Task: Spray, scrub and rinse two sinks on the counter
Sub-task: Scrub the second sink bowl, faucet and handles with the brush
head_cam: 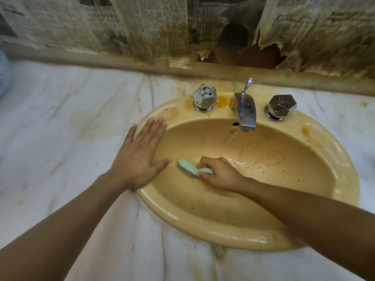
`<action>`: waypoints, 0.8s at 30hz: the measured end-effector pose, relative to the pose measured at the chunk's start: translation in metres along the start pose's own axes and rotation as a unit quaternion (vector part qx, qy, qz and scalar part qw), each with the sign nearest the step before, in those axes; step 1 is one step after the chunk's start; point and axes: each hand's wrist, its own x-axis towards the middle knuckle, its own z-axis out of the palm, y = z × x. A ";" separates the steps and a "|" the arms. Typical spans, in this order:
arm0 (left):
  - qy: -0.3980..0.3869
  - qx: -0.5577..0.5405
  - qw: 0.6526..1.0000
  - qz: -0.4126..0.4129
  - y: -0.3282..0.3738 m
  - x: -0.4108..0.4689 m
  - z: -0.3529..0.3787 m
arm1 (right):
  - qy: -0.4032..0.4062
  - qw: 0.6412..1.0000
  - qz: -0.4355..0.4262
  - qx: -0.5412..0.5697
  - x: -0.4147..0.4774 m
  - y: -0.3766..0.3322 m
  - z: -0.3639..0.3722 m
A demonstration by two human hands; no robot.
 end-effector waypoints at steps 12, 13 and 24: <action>0.013 -0.015 0.999 0.046 -0.011 0.021 -0.004 | -0.099 0.973 0.052 0.203 -0.023 -0.078 0.005; 0.012 -0.016 0.999 0.047 -0.012 0.022 -0.005 | -0.119 0.967 0.064 0.217 -0.029 -0.083 -0.001; 0.012 0.020 0.998 0.051 -0.009 0.026 -0.005 | -0.188 0.962 0.111 0.162 -0.049 -0.093 -0.028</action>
